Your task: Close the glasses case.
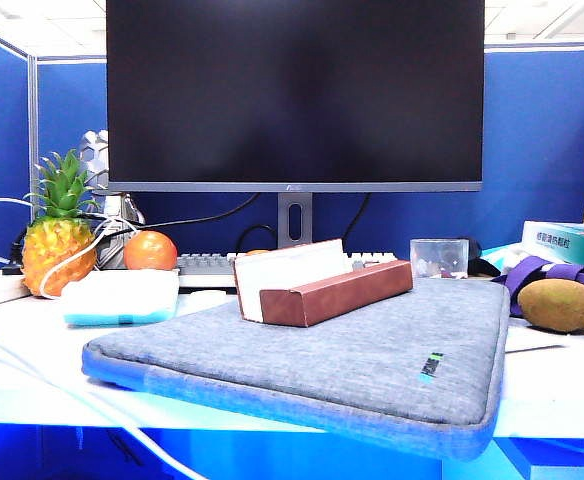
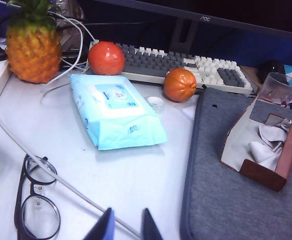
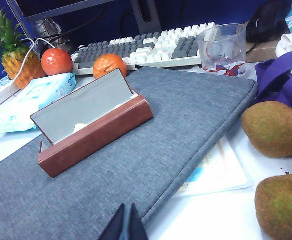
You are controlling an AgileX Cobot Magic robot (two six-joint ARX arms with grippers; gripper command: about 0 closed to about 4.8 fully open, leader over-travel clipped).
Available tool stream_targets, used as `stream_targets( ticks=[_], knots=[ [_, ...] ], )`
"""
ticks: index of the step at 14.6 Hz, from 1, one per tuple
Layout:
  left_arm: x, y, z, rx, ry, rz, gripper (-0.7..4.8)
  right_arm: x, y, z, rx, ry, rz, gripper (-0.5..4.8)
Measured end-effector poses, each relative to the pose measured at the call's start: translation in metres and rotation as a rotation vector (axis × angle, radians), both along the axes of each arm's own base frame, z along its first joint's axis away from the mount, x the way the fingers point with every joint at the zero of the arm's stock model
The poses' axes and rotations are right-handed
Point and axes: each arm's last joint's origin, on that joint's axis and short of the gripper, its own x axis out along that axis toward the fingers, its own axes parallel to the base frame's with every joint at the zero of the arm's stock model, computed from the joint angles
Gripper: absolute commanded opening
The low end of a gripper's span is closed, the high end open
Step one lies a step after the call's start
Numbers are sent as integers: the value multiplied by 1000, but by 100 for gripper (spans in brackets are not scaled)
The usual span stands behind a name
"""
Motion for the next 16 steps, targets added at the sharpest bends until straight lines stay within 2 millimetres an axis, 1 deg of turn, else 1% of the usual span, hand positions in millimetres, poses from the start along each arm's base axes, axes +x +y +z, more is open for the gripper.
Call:
stream_targets(
  ticks=[6, 8, 9, 10, 11, 12, 13, 14, 15, 16],
  knots=[
    [0, -2, 5, -49, -45, -58, 84, -1, 2, 1, 40, 9, 86, -6],
    [2, -3, 17, -127, -137, -85, 84, -1, 3, 7, 64, -54, 89, -6],
    [8, -6, 27, -168, -194, -104, 84, -1, 2, 15, 83, -134, 89, -6],
    [13, -8, 31, -167, -181, -116, 84, -1, 2, 19, 91, -163, 89, -6],
    [20, -11, 33, -157, -143, -124, 84, -1, 2, 22, 102, -179, 80, -6],
    [35, -17, 40, -139, -69, -142, 84, -1, 2, 29, 115, -195, 69, -6],
    [51, -23, 55, -96, -31, -165, 84, -3, 1, 44, 128, -233, 69, -6],
    [63, -29, 69, -51, -37, -190, 84, -4, 1, 58, 135, -262, 61, -6],
    [82, -36, 85, 2, -31, -212, 84, -5, 0, 77, 141, -282, 38, -6],
    [102, -43, 96, 44, -14, -224, 84, -4, 0, 92, 142, -283, 27, -6]
  ],
)
